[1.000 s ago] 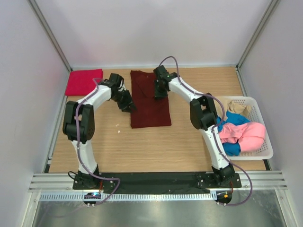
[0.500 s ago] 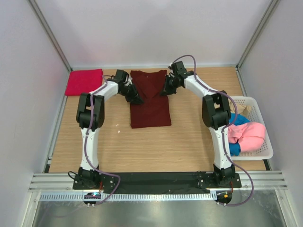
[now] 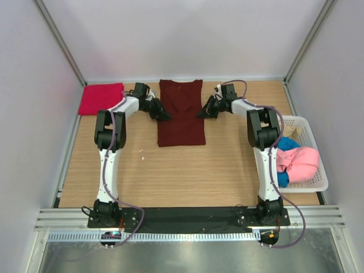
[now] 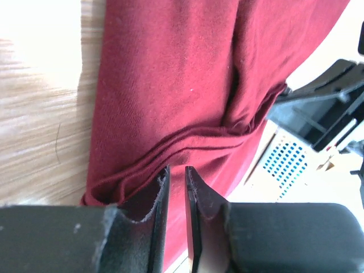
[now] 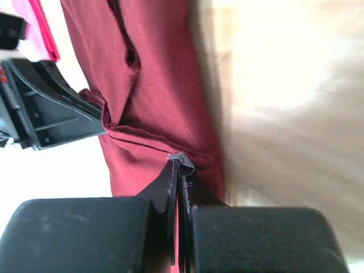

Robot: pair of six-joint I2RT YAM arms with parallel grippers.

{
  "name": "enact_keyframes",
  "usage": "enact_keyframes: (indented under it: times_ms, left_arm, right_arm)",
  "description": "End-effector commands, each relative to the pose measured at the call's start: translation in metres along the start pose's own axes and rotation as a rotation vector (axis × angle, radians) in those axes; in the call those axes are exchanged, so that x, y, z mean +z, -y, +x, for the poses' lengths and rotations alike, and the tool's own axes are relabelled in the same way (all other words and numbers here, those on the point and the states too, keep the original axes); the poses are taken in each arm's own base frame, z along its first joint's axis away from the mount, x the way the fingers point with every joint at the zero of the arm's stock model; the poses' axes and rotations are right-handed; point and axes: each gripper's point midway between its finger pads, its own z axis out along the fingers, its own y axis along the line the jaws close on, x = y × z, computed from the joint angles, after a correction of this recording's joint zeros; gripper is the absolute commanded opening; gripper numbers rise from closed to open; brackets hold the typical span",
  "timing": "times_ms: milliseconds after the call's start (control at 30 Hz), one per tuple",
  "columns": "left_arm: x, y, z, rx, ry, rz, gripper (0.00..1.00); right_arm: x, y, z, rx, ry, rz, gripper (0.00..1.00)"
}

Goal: Fold and stack the t-shirts
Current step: Fold the tshirt

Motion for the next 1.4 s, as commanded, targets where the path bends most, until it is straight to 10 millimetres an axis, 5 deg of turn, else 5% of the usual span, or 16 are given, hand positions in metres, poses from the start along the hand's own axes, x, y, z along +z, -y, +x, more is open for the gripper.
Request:
enact_keyframes:
  times_ms: [0,167,333,467,533,600,700,867,1100,1267,1367]
  left_arm:
    - [0.005,-0.014,-0.009,-0.012,0.01,-0.017,0.19]
    - [-0.028,0.002,0.0,0.024,0.063,-0.053,0.39]
    - [-0.06,0.02,0.017,0.058,0.084,-0.065,0.55]
    - [-0.071,0.033,0.046,0.087,0.063,-0.055,0.49]
    - [-0.06,0.025,0.071,0.077,0.008,-0.054,0.37]
    - [-0.054,0.022,0.086,0.072,-0.029,-0.042,0.29]
    - [-0.037,0.007,0.103,0.038,-0.084,-0.031,0.18]
    - [-0.019,-0.031,0.117,-0.002,-0.125,-0.088,0.09]
    - [-0.018,-0.086,0.137,-0.025,-0.165,-0.231,0.07]
    - [-0.039,-0.077,0.152,0.016,-0.17,-0.233,0.07]
    - [-0.052,-0.057,0.162,0.026,-0.176,-0.188,0.1]
  right_arm:
    - [-0.004,0.005,-0.024,-0.009,0.049,-0.004,0.01]
    - [-0.034,-0.027,-0.026,-0.068,0.051,-0.013,0.01]
    - [-0.071,-0.073,0.002,-0.169,0.014,-0.015,0.02]
    - [-0.06,-0.097,0.057,-0.189,-0.094,-0.073,0.07]
    - [-0.043,-0.1,0.092,-0.176,-0.182,-0.104,0.07]
    - [-0.03,-0.106,0.107,-0.172,-0.217,-0.166,0.05]
    - [-0.016,-0.104,0.122,-0.146,-0.255,-0.215,0.01]
    - [-0.004,-0.064,0.138,-0.092,-0.305,-0.18,0.01]
    - [-0.032,0.003,0.148,0.021,-0.269,-0.095,0.01]
    - [-0.066,0.006,0.151,-0.001,-0.26,-0.047,0.01]
    - [-0.08,-0.02,0.15,-0.045,-0.238,-0.085,0.01]
